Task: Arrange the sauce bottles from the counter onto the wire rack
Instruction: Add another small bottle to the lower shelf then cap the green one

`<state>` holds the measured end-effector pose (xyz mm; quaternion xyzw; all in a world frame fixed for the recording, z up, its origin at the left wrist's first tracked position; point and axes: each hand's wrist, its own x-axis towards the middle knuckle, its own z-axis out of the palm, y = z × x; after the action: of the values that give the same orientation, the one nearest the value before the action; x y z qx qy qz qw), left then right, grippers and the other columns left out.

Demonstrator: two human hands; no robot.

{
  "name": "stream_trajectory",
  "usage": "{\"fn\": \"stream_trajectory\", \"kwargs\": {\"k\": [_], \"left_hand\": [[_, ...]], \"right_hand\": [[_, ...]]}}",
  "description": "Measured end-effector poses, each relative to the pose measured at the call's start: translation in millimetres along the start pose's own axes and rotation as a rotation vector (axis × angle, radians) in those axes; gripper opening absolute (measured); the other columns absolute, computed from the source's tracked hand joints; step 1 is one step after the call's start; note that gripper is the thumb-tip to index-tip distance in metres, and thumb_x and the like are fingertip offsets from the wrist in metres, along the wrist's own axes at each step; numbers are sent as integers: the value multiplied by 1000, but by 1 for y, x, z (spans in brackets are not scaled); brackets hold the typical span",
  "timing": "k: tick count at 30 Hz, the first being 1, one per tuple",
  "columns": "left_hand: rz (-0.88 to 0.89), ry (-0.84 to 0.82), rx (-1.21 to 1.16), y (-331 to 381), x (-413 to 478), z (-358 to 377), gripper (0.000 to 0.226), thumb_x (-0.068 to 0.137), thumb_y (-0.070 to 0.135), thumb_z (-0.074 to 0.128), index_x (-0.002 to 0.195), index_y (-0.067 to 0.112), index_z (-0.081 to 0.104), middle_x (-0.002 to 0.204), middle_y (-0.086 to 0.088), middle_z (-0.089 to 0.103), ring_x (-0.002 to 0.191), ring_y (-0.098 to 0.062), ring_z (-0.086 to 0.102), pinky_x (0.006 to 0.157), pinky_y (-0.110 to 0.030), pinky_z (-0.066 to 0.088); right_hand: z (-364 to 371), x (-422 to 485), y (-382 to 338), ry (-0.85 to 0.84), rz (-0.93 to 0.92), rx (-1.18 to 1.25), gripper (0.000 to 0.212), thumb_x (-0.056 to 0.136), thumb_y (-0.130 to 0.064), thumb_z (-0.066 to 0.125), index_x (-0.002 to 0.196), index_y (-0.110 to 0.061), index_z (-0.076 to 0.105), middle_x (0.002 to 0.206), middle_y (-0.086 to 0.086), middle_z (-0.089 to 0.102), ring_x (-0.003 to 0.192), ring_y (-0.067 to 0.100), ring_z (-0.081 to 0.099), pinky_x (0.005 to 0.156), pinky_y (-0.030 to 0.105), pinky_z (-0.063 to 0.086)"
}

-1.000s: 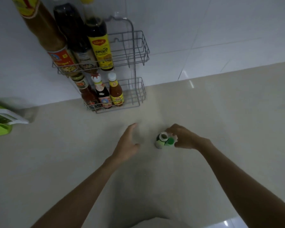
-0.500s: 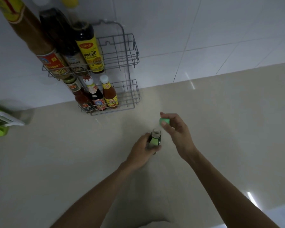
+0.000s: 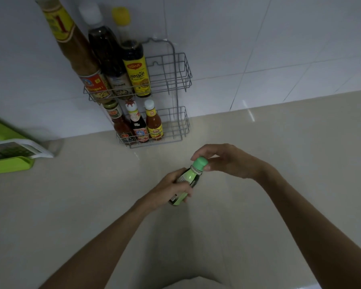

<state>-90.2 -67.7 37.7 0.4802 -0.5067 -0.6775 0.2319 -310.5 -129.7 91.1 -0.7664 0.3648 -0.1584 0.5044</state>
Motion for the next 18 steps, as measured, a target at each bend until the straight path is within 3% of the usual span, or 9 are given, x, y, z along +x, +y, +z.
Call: {"fn": "stream_trajectory", "kwargs": {"k": [3, 6, 8, 10, 11, 13, 15, 18], "left_hand": [[-67, -81, -129, 5, -7, 2, 31, 65, 20, 68, 92, 7, 59, 68, -11, 61, 54, -22, 55, 55, -26, 45], [-100, -91, -141, 6, -12, 5, 19, 75, 15, 69, 89, 6, 60, 62, -5, 60, 46, -17, 54, 49, -22, 44], [-87, -51, -90, 7, -12, 6, 13, 75, 11, 69, 84, 7, 60, 61, -6, 59, 46, -16, 54, 47, -23, 45], [-57, 1, -10, 8, -11, 6, 12, 77, 9, 72, 80, 10, 61, 63, -6, 59, 49, -17, 55, 48, -26, 47], [-44, 10, 15, 10, -11, 7, 13, 79, 7, 72, 80, 12, 60, 63, -6, 59, 51, -18, 56, 49, -27, 48], [-24, 7, 47, 13, -10, 8, 14, 82, 4, 71, 81, 14, 60, 64, -5, 59, 52, -17, 55, 49, -27, 48], [-15, 11, 51, 16, -10, 8, 16, 83, 2, 70, 81, 14, 60, 64, -3, 60, 52, -15, 56, 50, -27, 49], [12, 43, 36, 19, -11, 8, 15, 83, 1, 69, 81, 13, 60, 66, -5, 60, 52, -14, 57, 50, -27, 50]], "right_hand": [[-3, 3, -11, -68, -13, -17, 32, 89, -3, 64, 119, -14, 63, 116, -4, 67, 110, 8, 61, 94, 18, 46], [-8, 3, -20, -83, 26, 6, 31, 85, -9, 70, 114, -14, 66, 109, -4, 70, 98, 9, 66, 89, 23, 52], [-6, 2, -27, -28, 104, -69, 24, 80, -25, 76, 100, -15, 69, 93, -1, 73, 80, 8, 69, 79, 29, 58], [2, 2, -36, 53, 179, -281, 41, 77, -53, 68, 83, -13, 63, 71, 2, 71, 59, 14, 69, 60, 31, 59], [6, 1, -41, 75, 185, -381, 52, 76, -64, 59, 81, -13, 59, 66, 3, 69, 55, 17, 68, 53, 29, 57], [10, 1, -46, 75, 183, -421, 63, 76, -73, 43, 97, -14, 55, 72, 4, 68, 57, 19, 67, 49, 26, 52], [6, -1, -50, 46, 184, -290, 55, 84, -67, 43, 116, -23, 47, 84, -1, 66, 63, 15, 66, 50, 22, 49], [4, -1, -47, 69, 73, -299, 27, 91, -48, 54, 100, -23, 54, 76, -3, 63, 55, 12, 59, 49, 22, 47]]}}
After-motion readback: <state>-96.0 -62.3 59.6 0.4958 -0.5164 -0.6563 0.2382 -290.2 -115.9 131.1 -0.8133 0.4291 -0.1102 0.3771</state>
